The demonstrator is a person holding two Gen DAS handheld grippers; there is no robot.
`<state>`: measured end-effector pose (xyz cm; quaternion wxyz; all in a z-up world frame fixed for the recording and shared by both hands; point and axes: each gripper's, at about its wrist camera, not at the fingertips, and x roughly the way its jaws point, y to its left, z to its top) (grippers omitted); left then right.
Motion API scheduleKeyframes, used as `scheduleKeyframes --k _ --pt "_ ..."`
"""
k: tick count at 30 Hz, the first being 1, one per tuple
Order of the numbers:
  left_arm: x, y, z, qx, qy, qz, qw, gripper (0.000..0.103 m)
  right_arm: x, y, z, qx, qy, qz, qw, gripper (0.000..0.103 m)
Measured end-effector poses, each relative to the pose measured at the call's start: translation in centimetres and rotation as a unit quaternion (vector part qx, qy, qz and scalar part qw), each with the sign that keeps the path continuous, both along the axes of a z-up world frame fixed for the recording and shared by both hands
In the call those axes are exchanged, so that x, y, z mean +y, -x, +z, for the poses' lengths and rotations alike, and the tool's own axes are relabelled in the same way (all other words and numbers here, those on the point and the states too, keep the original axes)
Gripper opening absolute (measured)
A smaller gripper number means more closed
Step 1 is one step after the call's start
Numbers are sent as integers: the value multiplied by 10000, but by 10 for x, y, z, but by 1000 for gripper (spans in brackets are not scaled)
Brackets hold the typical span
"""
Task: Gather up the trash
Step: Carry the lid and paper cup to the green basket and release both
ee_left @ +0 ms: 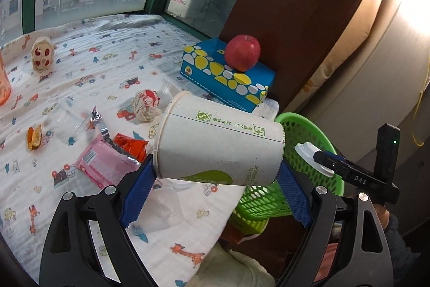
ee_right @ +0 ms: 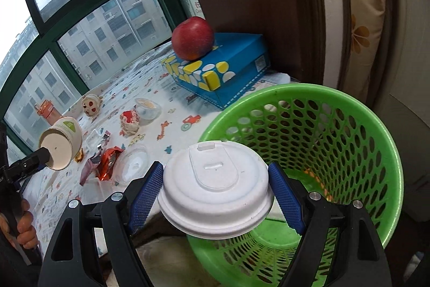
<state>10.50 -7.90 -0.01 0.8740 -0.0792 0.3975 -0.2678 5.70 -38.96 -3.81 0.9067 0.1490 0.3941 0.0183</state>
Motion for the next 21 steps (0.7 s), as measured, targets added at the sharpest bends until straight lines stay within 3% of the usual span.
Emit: scheduleKeyframes --k 5,13,16,21 --pt "-46 3 8 -303 -404 -264 9984 85 -30 7 -13 151 111 -331 9993 77" --pt "-103 5 12 -515 -741 -610 9941 85 -58 8 -31 317 124 -566 9978 78" --pt "-121 6 10 -627 -950 -704 9910 85 -64 13 -35 303 33 -627 9976 85" --pt "-150 10 1 -782 -1327 -895 9840 85 -75 26 -34 269 -26 -745 9969 85"
